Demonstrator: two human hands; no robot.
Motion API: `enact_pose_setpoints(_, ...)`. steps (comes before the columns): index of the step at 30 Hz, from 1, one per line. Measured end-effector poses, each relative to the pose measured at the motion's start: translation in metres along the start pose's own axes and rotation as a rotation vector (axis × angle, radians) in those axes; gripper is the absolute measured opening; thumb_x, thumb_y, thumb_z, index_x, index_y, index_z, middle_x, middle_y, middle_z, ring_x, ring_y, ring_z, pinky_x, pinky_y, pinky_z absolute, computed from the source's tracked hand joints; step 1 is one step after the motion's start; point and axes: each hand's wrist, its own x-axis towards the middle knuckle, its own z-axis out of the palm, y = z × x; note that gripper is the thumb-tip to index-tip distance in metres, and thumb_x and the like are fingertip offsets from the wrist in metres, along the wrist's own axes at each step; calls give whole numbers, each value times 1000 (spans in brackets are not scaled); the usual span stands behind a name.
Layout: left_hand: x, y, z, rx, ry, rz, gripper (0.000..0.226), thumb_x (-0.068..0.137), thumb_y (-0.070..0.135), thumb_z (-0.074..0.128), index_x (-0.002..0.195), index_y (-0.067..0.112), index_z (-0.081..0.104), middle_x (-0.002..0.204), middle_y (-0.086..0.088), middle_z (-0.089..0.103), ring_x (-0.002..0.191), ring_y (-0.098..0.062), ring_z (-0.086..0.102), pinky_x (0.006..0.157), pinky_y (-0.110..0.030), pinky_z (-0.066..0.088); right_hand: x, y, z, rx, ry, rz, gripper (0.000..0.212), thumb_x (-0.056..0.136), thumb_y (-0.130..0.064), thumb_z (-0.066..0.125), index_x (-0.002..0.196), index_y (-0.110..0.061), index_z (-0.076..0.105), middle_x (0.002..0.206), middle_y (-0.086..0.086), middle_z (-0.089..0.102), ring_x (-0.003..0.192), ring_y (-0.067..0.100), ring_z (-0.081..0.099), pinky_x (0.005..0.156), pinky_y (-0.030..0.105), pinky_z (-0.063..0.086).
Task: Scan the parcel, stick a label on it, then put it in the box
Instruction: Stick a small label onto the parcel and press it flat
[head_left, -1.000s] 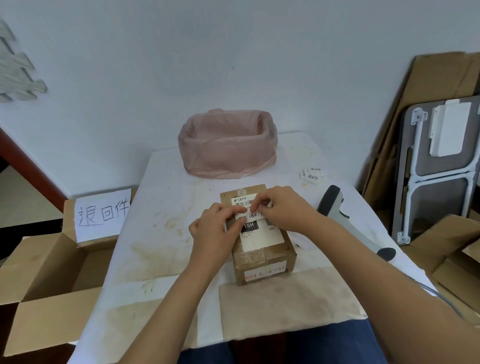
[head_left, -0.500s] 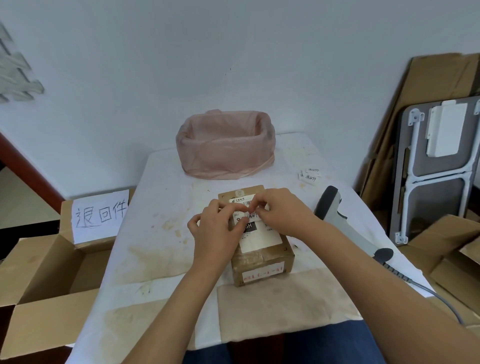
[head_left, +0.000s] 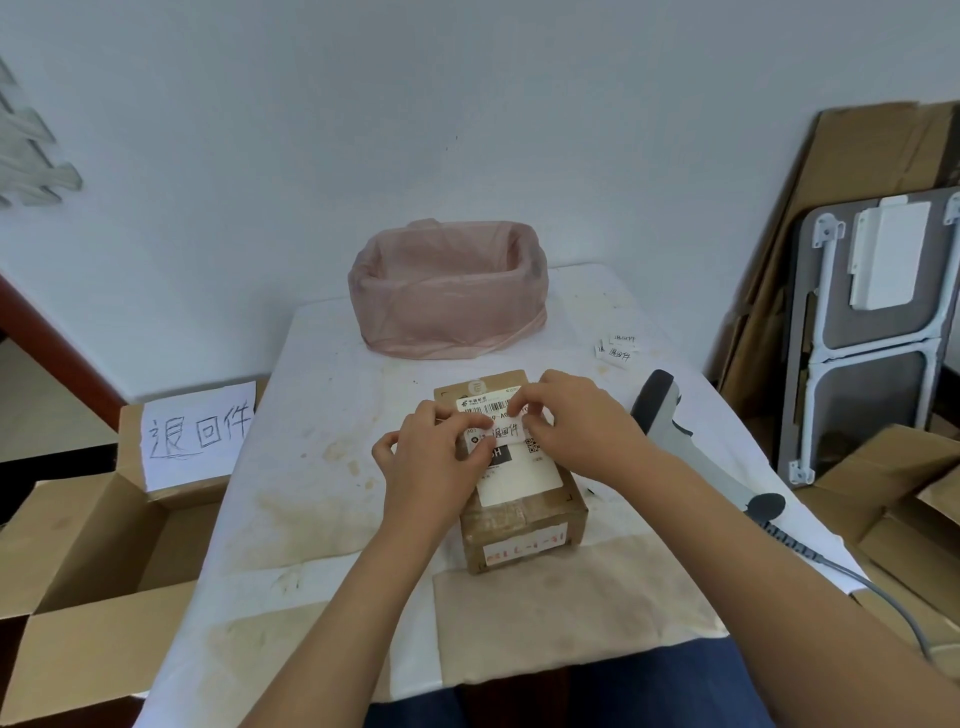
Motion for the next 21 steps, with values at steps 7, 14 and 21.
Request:
enact_pose_setpoints(7, -1, 0, 1, -19, -6, -9, 22, 89, 44, 62, 110, 45, 68, 110, 17, 45, 117, -6, 46, 105, -38, 19, -3, -4, 4, 41, -33, -41, 36, 98, -17, 44, 115, -36, 69, 104, -5, 50, 93, 15, 52, 74, 27, 43)
enact_pose_setpoints(14, -1, -2, 2, -21, -7, -9, 22, 89, 45, 62, 110, 45, 68, 111, 17, 44, 118, -6, 45, 105, -38, 19, 2, -7, 6, 19, -42, -29, 35, 98, -16, 44, 112, -33, 71, 101, -11, 42, 94, 12, 49, 76, 26, 41)
enact_pose_setpoints(21, -1, -2, 3, -44, -4, -9, 21, 88, 44, 63, 109, 45, 69, 110, 18, 44, 119, -4, 44, 104, -36, 18, -2, -5, 3, -10, -36, 10, 37, 96, -16, 45, 112, -35, 72, 105, -7, 51, 99, 18, 55, 76, 29, 42)
